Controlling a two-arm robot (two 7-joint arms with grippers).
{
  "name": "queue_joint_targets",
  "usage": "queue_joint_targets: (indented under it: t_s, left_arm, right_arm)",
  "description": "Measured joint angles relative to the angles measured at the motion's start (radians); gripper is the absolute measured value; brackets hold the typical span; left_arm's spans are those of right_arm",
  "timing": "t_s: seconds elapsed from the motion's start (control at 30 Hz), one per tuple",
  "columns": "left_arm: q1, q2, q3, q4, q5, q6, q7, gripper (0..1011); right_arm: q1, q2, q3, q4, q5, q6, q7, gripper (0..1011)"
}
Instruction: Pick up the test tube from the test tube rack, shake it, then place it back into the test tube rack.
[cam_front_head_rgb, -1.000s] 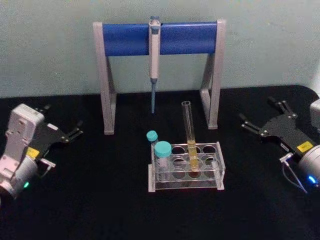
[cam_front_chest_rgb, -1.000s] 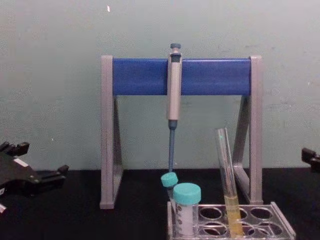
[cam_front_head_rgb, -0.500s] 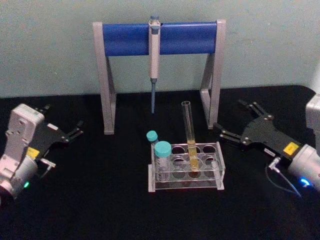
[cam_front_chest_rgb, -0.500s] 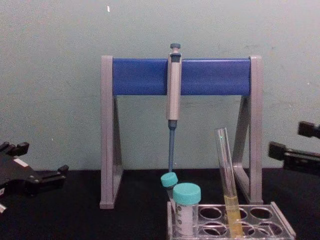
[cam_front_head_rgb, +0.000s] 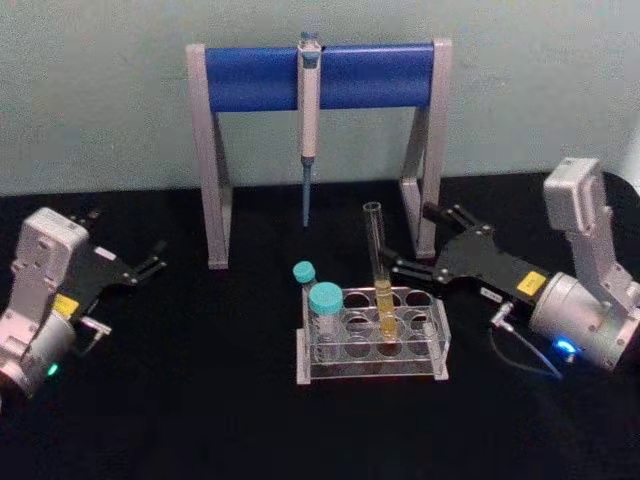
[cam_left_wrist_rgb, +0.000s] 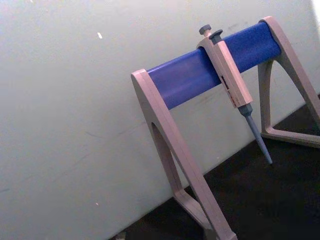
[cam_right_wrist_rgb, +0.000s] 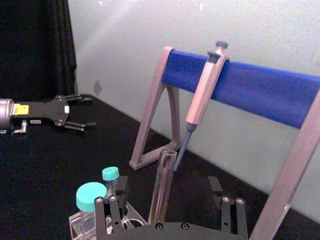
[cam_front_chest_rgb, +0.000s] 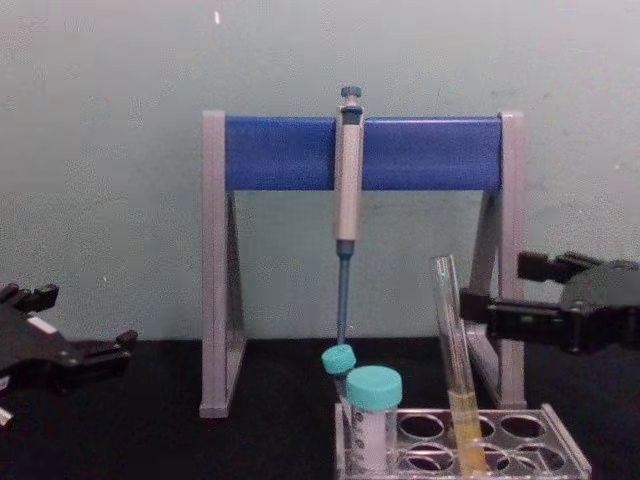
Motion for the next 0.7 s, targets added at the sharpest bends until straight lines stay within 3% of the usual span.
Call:
queue_joint_targets:
  t_s: [0.37, 0.7]
  left_arm:
    - [0.000, 0.000, 0.000, 0.000, 0.000, 0.000, 0.000, 1001]
    - [0.000, 0.000, 0.000, 0.000, 0.000, 0.000, 0.000, 1001]
  right_arm:
    - [0.044, -0.049, -0.026, 0.022, -0.058, 0.131, -0.035, 1000]
    - [0.058, -0.084, -0.023, 0.047, -0.078, 0.156, -0.032, 1000]
